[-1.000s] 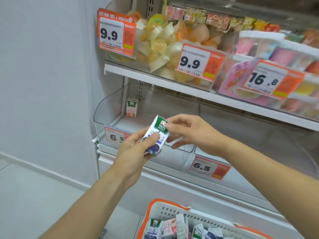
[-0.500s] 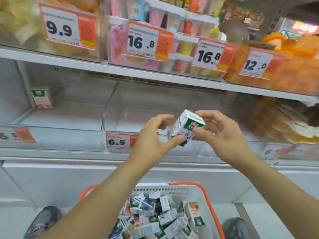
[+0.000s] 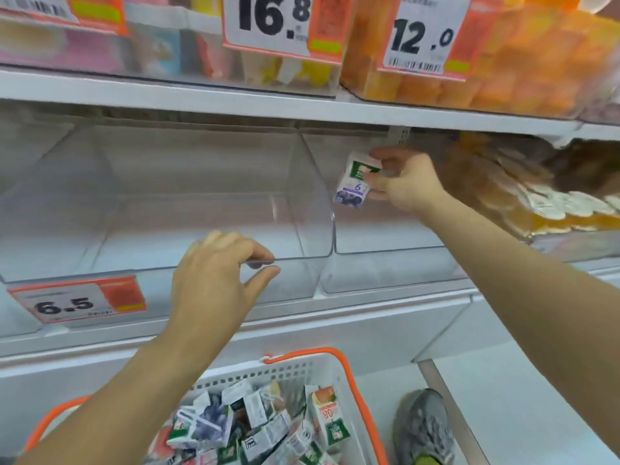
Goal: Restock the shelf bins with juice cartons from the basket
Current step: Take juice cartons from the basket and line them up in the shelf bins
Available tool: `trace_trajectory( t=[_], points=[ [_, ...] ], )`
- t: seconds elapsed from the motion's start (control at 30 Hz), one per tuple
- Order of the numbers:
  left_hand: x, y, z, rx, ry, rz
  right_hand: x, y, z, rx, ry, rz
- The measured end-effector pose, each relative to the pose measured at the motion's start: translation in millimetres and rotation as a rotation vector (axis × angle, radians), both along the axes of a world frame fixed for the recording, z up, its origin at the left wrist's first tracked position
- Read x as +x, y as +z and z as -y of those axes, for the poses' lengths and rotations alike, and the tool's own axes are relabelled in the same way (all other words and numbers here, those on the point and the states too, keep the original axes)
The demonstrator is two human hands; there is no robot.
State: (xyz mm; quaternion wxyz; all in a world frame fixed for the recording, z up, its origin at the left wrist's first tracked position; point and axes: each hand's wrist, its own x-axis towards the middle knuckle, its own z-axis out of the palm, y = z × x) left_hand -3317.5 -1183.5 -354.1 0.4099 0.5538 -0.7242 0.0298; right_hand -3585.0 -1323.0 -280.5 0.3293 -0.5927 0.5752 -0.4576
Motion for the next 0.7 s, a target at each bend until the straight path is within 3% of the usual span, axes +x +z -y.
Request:
trace_trajectory(
  t=[0.07, 0.17, 0.37, 0.7],
  points=[
    [-0.3, -0.7, -0.5, 0.007, 0.005, -0.010, 15.2, -4.9, 35.6, 0.056, 0.066, -0.013],
    [-1.6, -3.7, -2.1, -0.027, 0.009, -0.006, 33.4, -13.1, 81.1, 0.052, 0.079, -0.243],
    [-2.8, -8.4, -2.3, -0.067, 0.013, -0.022, 56.5, -46.2, 114.2, -0.030, 0.055, -0.466],
    [-1.2, -9.2, -2.0, -0.078, -0.013, -0.009, 28.4, -19.4, 62.7, -0.040, 0.005, -0.379]
  ],
)
